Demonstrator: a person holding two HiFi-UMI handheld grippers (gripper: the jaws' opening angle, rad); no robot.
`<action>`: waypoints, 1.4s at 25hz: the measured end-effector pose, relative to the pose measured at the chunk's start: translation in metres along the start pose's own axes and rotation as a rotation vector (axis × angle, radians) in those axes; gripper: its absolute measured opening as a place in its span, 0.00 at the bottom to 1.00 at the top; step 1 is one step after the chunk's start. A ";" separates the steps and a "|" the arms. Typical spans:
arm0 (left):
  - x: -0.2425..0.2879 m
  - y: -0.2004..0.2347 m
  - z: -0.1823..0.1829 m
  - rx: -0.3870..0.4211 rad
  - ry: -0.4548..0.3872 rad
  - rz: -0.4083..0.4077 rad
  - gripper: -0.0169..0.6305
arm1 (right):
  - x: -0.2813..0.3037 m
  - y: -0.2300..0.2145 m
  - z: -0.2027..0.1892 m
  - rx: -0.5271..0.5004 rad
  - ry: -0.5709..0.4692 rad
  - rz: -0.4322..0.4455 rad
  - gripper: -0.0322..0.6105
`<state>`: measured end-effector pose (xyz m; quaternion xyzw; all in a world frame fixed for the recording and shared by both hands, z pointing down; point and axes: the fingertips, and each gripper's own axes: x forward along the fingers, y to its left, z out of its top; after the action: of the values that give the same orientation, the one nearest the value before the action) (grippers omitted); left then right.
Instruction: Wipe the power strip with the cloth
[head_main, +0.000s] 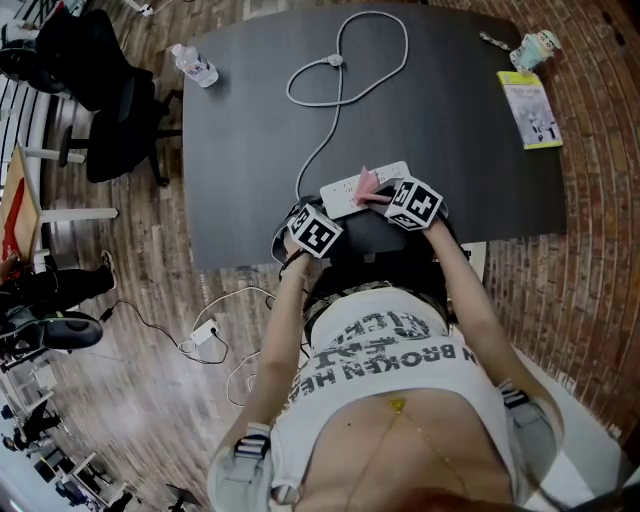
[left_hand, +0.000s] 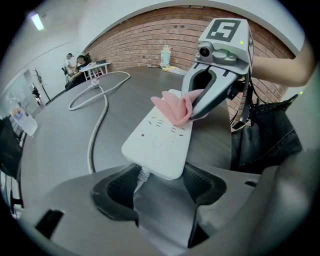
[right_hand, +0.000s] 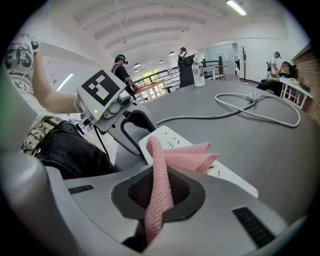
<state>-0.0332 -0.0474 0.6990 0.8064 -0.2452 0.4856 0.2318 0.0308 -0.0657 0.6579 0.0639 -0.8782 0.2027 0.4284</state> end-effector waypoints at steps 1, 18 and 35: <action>0.000 0.000 0.000 0.000 0.001 0.000 0.45 | -0.001 -0.001 -0.001 0.005 -0.002 -0.003 0.07; 0.001 0.000 -0.001 0.005 0.011 0.006 0.45 | -0.033 -0.025 -0.033 0.097 -0.021 -0.086 0.07; 0.001 -0.001 0.000 0.006 0.021 0.008 0.45 | -0.054 -0.039 -0.054 0.161 -0.049 -0.153 0.07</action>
<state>-0.0326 -0.0467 0.6998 0.8010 -0.2445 0.4957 0.2299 0.1150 -0.0819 0.6576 0.1698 -0.8619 0.2374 0.4146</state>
